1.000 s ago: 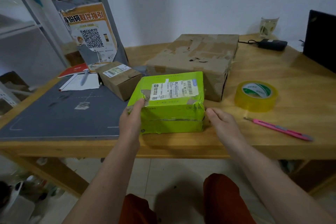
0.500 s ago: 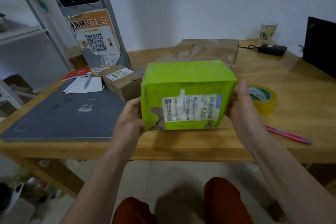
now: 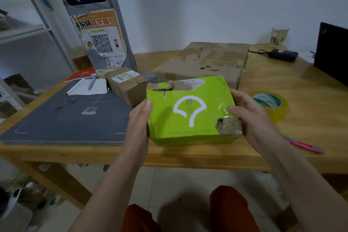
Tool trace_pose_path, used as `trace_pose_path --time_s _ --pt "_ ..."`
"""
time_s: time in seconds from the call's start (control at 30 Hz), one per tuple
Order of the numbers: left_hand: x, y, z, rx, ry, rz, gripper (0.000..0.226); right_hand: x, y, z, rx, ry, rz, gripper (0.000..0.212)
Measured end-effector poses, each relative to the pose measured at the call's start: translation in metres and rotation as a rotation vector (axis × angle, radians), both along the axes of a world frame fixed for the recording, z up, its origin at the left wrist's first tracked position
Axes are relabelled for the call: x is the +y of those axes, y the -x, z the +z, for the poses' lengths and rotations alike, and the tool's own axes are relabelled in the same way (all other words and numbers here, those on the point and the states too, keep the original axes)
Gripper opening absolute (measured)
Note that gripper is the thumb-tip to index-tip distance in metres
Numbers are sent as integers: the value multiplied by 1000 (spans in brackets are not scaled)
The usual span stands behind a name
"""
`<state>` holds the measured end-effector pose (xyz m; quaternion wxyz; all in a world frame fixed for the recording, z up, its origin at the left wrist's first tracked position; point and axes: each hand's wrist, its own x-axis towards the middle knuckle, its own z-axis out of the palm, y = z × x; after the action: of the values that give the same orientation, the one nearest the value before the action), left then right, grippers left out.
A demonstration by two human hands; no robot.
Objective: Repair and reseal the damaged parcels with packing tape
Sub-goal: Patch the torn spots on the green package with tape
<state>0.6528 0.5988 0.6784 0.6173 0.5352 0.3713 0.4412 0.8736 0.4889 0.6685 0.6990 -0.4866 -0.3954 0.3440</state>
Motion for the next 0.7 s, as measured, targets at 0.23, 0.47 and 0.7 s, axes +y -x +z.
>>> trace_pose_path --time_s 0.23,0.47,0.7 --pt "0 -5 -6 124 -162 76 36 10 4 1 51 68 -57 26" --pt "3 -11 2 472 -278 115 56 25 11 -3 -62 226 -236 33" --pt "-4 -22 8 830 -836 289 51 15 9 -5 -68 147 -159 24"
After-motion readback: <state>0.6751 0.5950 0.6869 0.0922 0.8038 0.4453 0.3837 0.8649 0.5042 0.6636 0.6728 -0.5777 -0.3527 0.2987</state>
